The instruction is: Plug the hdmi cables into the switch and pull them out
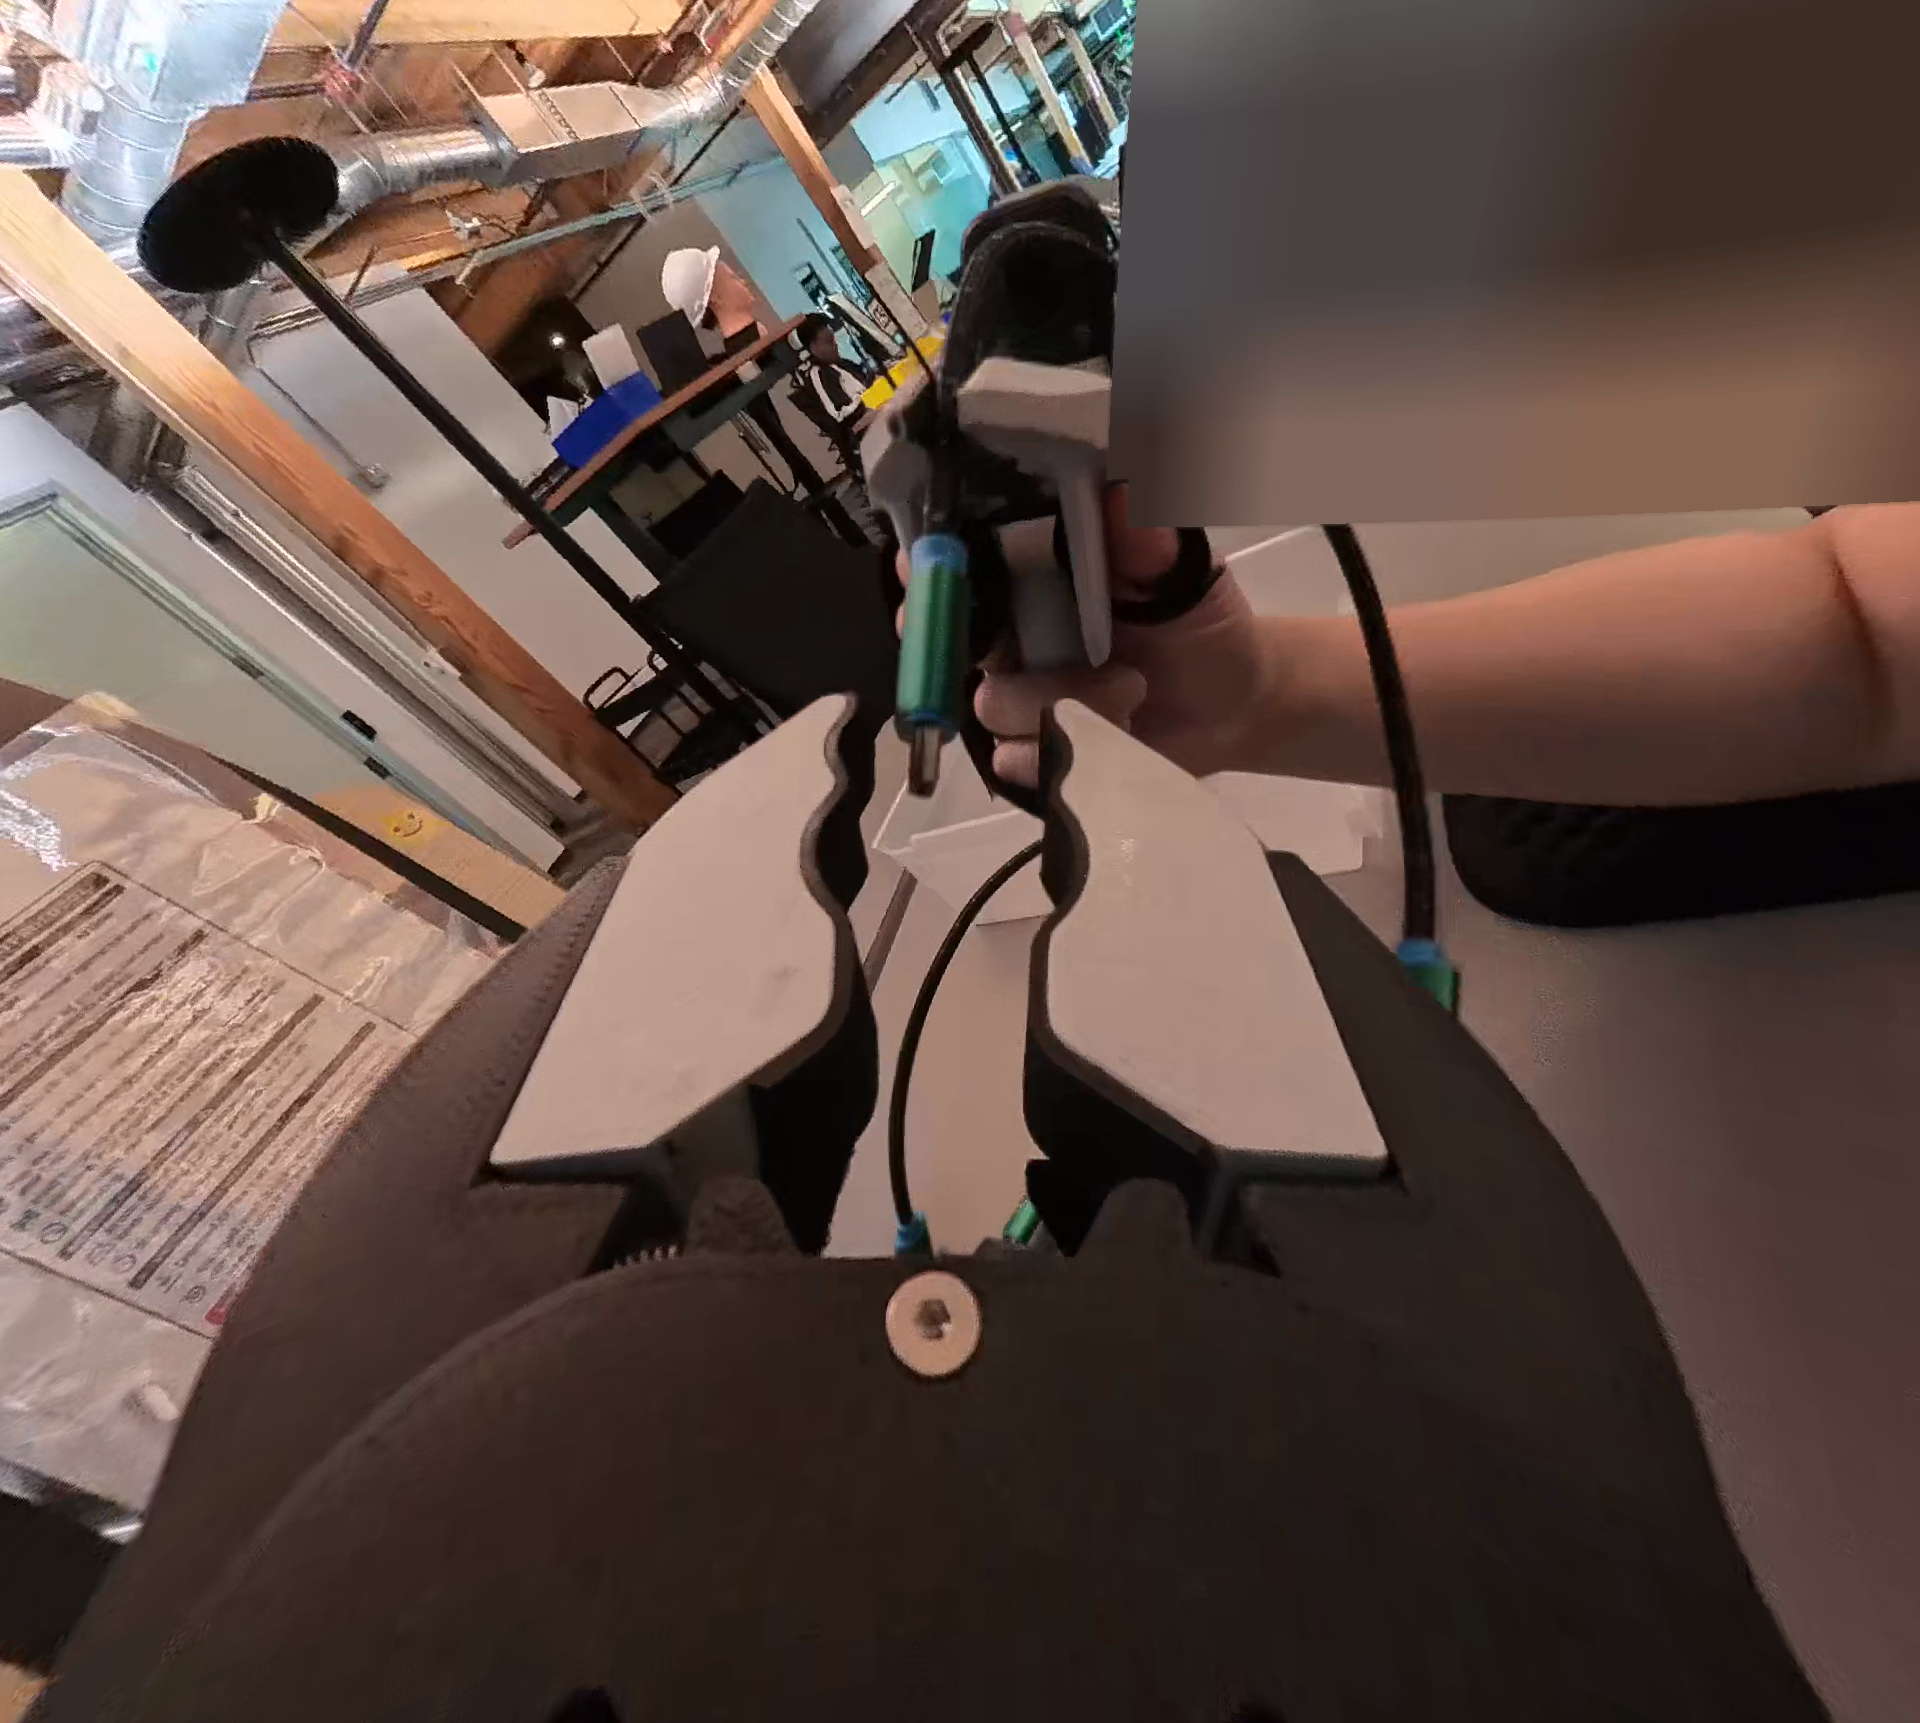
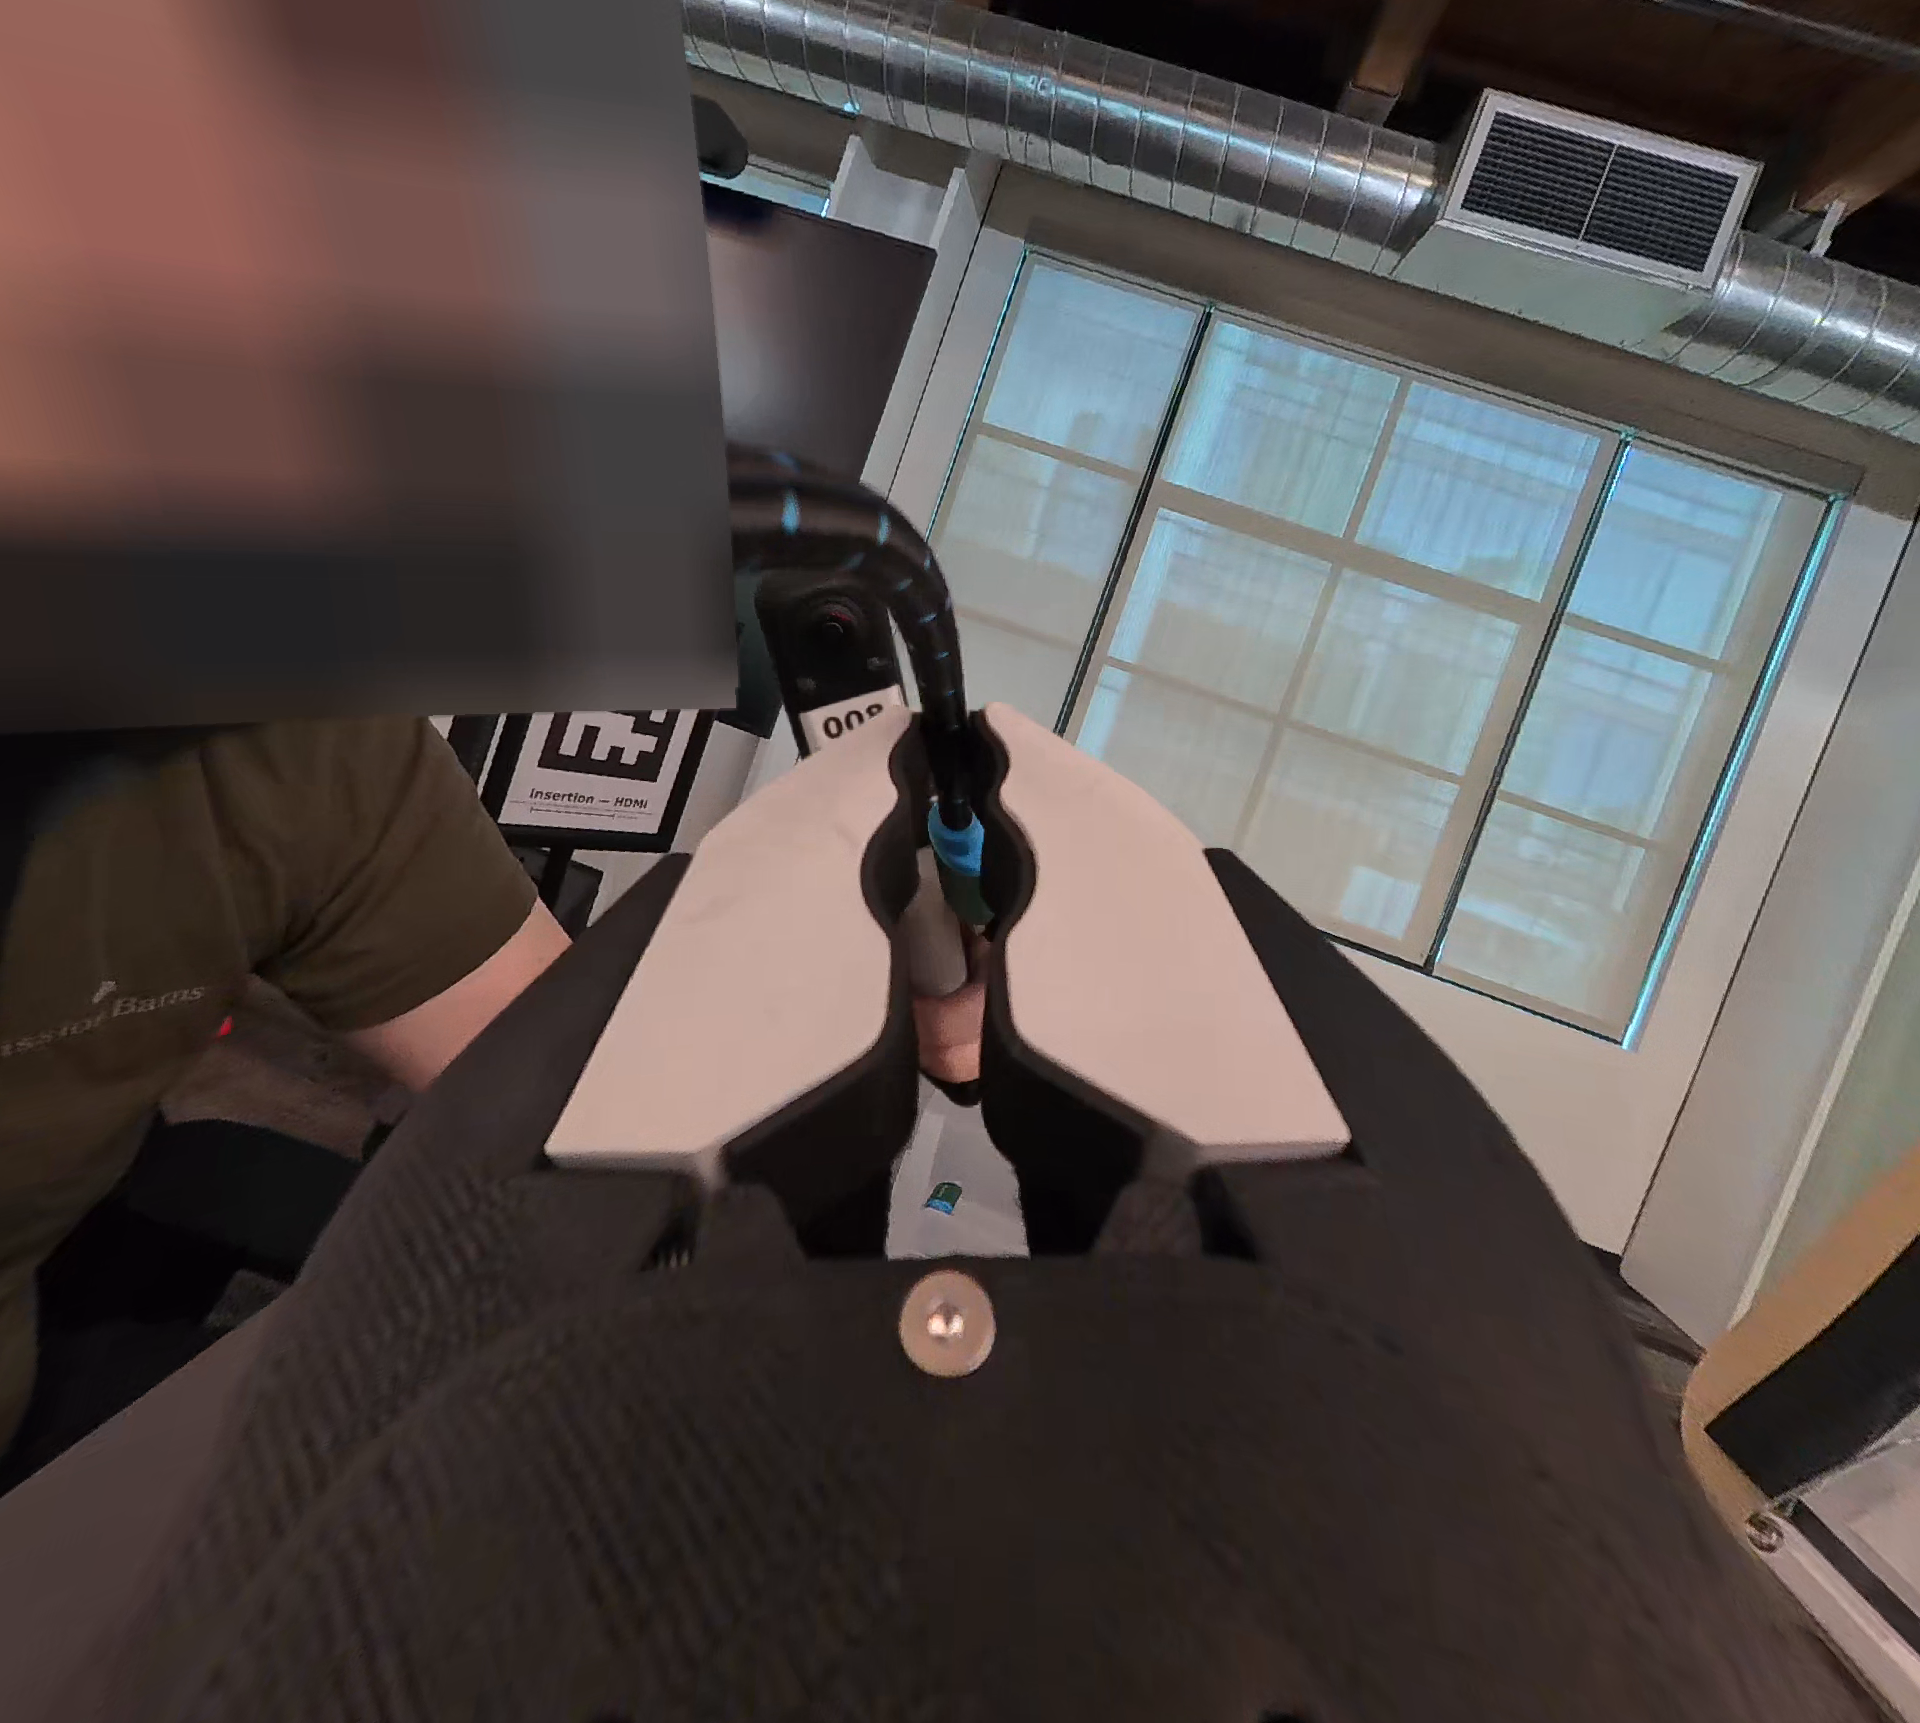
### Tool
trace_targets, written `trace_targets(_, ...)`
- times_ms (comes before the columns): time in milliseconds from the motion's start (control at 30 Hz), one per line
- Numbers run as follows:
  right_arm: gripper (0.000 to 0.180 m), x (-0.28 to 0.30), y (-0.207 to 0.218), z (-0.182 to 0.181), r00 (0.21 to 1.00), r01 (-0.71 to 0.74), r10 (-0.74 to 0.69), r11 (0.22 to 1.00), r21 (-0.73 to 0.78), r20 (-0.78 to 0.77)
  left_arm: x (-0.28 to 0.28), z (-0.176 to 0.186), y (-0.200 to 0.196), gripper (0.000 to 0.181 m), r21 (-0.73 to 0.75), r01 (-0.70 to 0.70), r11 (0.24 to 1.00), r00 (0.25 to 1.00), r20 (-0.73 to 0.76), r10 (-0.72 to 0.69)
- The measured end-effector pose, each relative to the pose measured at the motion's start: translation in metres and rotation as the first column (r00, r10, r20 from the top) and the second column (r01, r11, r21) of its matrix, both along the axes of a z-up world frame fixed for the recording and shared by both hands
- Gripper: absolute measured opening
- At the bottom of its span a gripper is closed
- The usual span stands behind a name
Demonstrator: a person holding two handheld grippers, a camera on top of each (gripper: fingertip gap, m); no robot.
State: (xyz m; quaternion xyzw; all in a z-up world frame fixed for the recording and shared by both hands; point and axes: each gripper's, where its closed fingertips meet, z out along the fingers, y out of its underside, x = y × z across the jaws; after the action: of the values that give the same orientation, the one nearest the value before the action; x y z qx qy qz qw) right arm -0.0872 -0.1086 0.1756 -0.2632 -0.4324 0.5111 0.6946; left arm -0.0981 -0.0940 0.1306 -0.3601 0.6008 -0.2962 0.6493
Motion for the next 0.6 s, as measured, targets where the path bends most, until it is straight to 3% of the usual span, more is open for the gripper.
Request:
trace_targets(267, 0.007, -0.005, 0.007, -0.008, 0.999, -0.034, 0.035, 0.998, -0.047, 0.015, -0.001, -0.004, 0.009, 0.01, 0.037, -0.041, 0.998, 0.999, -0.027, 0.042)
trace_targets(600, 0.008, -0.014, 0.009, -0.019, 0.992, 0.066, -0.07, 0.997, 0.037, 0.106, -0.019, 0.002, -0.003, 0.01, -0.342, 0.175, 0.923, 0.974, -0.076, -0.212)
